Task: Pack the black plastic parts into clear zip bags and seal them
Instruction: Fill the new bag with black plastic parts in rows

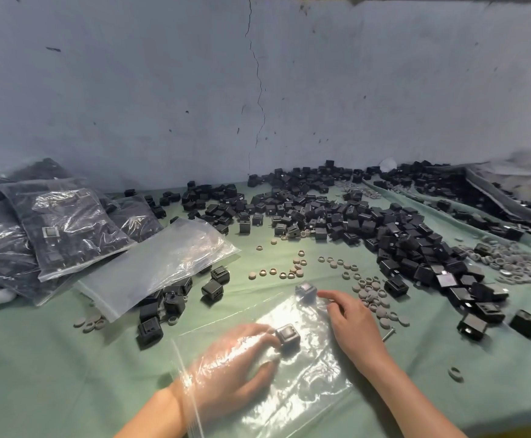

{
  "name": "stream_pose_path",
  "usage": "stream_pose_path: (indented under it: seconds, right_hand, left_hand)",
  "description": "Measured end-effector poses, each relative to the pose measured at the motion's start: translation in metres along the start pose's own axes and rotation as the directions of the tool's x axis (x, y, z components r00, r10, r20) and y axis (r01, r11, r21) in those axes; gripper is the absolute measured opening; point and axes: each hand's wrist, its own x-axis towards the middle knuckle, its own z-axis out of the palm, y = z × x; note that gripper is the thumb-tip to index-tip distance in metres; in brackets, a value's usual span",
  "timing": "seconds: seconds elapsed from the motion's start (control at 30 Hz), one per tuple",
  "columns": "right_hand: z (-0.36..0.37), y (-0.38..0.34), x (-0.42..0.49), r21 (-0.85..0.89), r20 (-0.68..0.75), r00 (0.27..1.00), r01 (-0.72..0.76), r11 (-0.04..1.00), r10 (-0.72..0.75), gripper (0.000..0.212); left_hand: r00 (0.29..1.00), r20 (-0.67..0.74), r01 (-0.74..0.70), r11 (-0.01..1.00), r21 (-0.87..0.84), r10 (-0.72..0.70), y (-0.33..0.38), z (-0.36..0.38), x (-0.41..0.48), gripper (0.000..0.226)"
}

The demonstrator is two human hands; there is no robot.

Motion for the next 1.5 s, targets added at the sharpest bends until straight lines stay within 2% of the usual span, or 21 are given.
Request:
stream_pose_path:
  seconds: [0.13,0.33,0.53,0.63,0.73,0.9,0.93,1.0,1.03,1.07,1.1,1.17,1.23,1.3,1.37,1.4,1.47,1.5]
  right_hand:
    - [0.0,0.0,-0.001,0.007,0.002,1.0,-0.012,1.0,0.012,0.035]
    - [-0.001,-0.003,-0.002,0.03,0.001,0.999,-0.041,0.999,0.041,0.034]
    - [-0.001,-0.003,-0.001,0.06,-0.058,0.996,-0.064,0.996,0.067,0.024]
    - [0.001,0.0,0.0,0.069,-0.112,0.99,-0.075,0.995,0.082,0.028]
    - [0.003,0.002,0.001,-0.018,-0.127,0.99,-0.062,0.998,0.06,0.033]
    - [0.006,0.001,0.002,-0.084,-0.123,0.992,-0.026,0.996,0.015,0.035]
    - [0.006,0.001,0.002,-0.11,-0.12,0.993,-0.023,0.994,0.01,0.034]
    - [0.006,0.0,0.002,-0.197,-0.113,0.994,-0.014,0.98,-0.009,0.03]
    - [0.006,0.0,0.002,-0.243,-0.109,0.994,-0.01,0.97,-0.017,0.027]
    - [0.006,-0.001,0.001,-0.28,-0.105,0.994,-0.006,0.96,-0.024,0.024]
    - [0.006,-0.002,0.001,-0.303,-0.103,0.994,-0.004,0.953,-0.029,0.023]
    - [0.007,-0.002,0.002,-0.321,-0.106,0.994,-0.012,0.947,-0.023,0.023]
    - [0.008,-0.001,0.004,-0.325,-0.11,0.994,-0.028,0.945,-0.008,0.023]
    - [0.01,-0.001,0.005,-0.35,-0.119,0.993,-0.046,0.936,0.005,0.022]
    - [0.012,-0.001,0.007,-0.389,-0.124,0.992,-0.064,0.919,0.016,0.022]
    - [0.013,-0.001,0.007,-0.401,-0.125,0.992,-0.071,0.913,0.022,0.022]
    - [0.015,-0.002,0.007,-0.411,-0.135,0.99,-0.082,0.908,0.029,0.021]
    - [0.017,-0.003,0.006,-0.412,-0.143,0.989,-0.088,0.907,0.031,0.02]
  left_hand:
    - [0.997,0.036,0.061,0.998,0.015,-0.061,0.003,0.002,0.016,0.044]
    - [0.989,0.12,0.094,0.994,-0.051,-0.087,0.011,0.02,0.048,0.047]
    - [0.985,0.17,0.007,1.0,-0.015,-0.004,0.015,0.03,0.065,0.061]
    - [0.989,0.148,0.003,0.999,0.052,-0.01,0.015,0.03,0.07,0.061]
    - [0.988,0.153,0.025,0.997,0.067,-0.035,0.018,0.026,0.075,0.063]
    - [0.991,0.129,0.027,0.987,0.161,-0.048,0.023,0.026,0.082,0.048]
    - [0.99,0.136,0.015,0.992,0.124,-0.032,0.024,0.03,0.08,0.044]
    - [0.98,0.19,-0.043,0.996,-0.077,0.057,0.035,0.028,0.072,0.046]
    - [0.981,0.174,-0.061,0.988,-0.141,0.085,0.033,0.031,0.07,0.051]
    - [0.979,0.153,-0.118,0.985,-0.122,0.137,0.029,0.03,0.07,0.053]
    - [0.978,0.14,-0.152,0.988,-0.017,0.153,0.026,0.023,0.066,0.053]
    - [0.996,0.009,-0.086,0.996,0.006,0.086,0.017,0.006,0.054,0.043]
    - [0.981,-0.174,-0.109,0.983,-0.146,0.083,-0.002,-0.009,0.028,0.027]
    - [0.907,-0.418,-0.063,0.972,-0.227,-0.039,-0.019,-0.029,0.0,0.032]
    - [0.79,-0.584,-0.009,0.949,-0.314,-0.186,-0.033,-0.046,-0.018,0.032]
    - [0.722,-0.627,0.062,0.93,-0.363,-0.293,-0.04,-0.054,-0.022,0.032]
    - [0.571,-0.625,0.281,0.842,-0.461,-0.533,-0.054,-0.062,-0.028,0.034]
    - [0.535,-0.599,0.391,0.803,-0.449,-0.596,-0.062,-0.064,-0.032,0.034]
